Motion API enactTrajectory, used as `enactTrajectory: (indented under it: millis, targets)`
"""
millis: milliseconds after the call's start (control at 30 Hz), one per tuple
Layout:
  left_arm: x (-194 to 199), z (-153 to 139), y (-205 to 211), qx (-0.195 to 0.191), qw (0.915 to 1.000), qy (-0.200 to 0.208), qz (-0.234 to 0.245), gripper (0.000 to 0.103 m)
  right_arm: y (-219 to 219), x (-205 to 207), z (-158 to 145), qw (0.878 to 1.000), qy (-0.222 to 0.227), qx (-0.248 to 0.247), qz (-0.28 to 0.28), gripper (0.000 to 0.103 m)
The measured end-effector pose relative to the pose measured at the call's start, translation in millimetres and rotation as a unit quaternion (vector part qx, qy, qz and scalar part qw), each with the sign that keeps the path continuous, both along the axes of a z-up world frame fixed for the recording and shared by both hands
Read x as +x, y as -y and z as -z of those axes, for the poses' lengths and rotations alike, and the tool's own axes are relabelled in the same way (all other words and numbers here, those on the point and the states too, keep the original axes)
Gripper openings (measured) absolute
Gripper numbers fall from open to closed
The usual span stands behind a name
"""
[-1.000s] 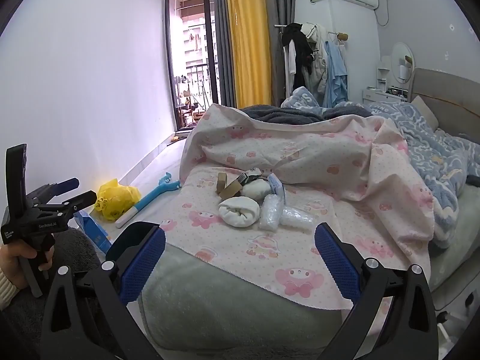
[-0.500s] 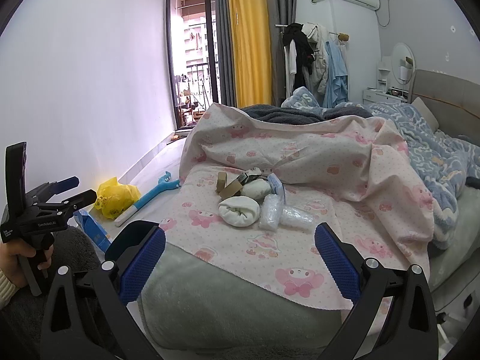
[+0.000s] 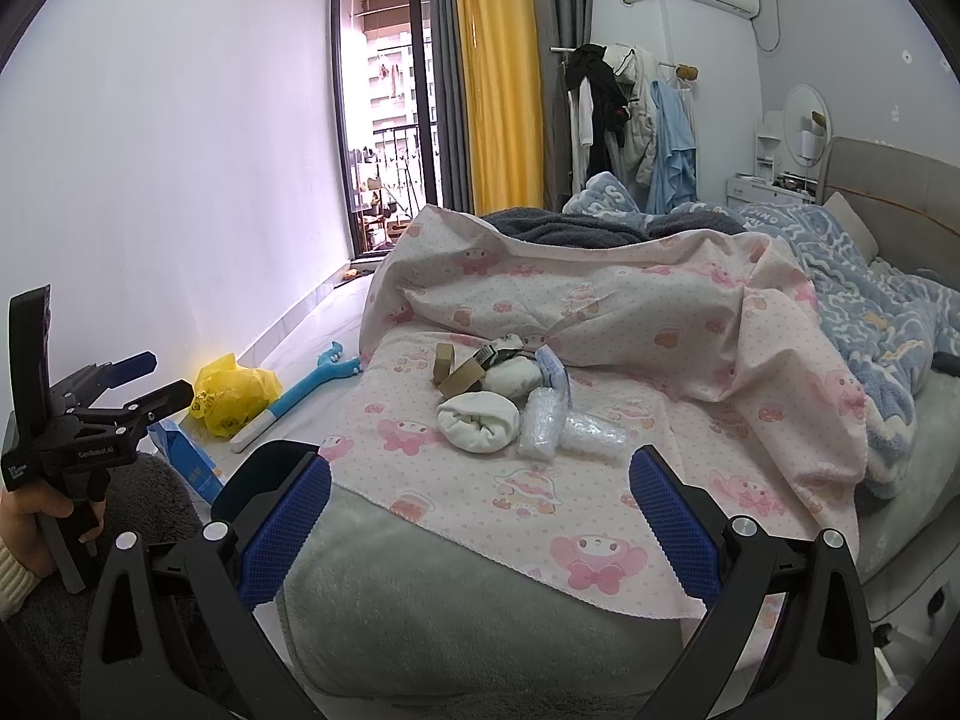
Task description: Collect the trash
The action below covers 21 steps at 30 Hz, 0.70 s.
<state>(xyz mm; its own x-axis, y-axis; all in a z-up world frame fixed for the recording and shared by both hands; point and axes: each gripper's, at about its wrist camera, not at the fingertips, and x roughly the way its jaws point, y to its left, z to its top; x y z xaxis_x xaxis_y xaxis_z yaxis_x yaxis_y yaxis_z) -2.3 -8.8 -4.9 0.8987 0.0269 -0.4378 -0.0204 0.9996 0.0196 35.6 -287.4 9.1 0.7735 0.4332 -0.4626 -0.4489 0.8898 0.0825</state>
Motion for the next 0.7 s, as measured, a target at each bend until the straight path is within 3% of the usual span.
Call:
enactTrajectory:
  millis: [400, 633, 700]
  targets:
    - [4, -9, -4, -0.006, 0.9999, -0.013, 0.001, 0.1, 13, 2, -8, 1.0, -0.004, -0.002, 0.022, 0.1]
    - [12, -19, -5, -0.023, 0.9992, -0.015, 0.029, 0.099, 7, 13, -12, 0.999, -0.028, -0.005, 0.018, 0.078]
    - [17, -20, -5, -0.03, 0.9987, -0.017, 0.037, 0.099, 3, 18, -10, 0.999, -0.036, -0.007, 0.013, 0.078]
